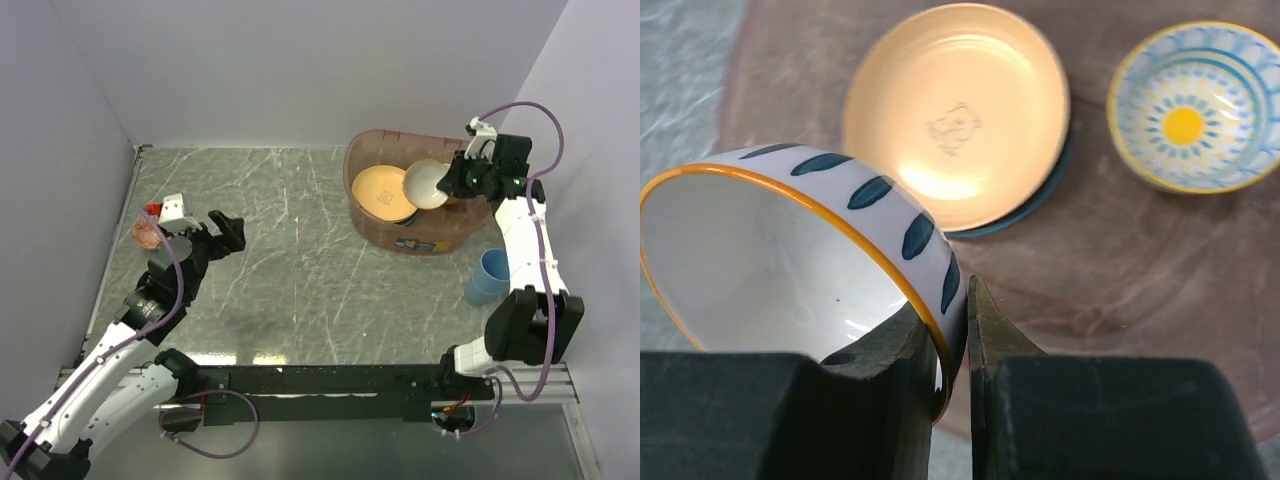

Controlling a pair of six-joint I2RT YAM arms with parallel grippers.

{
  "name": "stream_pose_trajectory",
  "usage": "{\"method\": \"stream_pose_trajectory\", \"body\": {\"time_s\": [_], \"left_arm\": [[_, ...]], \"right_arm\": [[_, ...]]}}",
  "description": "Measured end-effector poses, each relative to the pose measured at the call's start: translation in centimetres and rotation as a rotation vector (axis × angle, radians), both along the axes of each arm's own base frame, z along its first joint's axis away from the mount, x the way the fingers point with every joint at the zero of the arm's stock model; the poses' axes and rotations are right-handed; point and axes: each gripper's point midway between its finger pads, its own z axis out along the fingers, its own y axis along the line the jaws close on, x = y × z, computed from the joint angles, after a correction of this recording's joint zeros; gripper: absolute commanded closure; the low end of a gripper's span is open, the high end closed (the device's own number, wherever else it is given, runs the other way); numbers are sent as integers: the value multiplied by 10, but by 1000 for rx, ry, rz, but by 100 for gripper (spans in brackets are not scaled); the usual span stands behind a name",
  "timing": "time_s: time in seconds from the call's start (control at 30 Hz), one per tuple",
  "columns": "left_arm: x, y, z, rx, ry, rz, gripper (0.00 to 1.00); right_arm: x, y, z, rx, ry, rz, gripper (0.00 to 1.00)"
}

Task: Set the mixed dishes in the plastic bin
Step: Place the bowl in the plastic bin.

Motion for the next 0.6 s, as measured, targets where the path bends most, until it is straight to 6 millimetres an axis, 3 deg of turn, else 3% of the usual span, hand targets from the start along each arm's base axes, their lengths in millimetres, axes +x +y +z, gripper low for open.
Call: {"method": "stream_pose_trajectory", "body": {"time_s": [0.37,0.6], "left_arm": [[12,49,-13,238,83,131,1],[15,57,-27,287,123,147,1]], "right_arm": [[52,-51,-43,-62,110,-205,100],[76,-72,-56,-109,136,-295,100]]}}
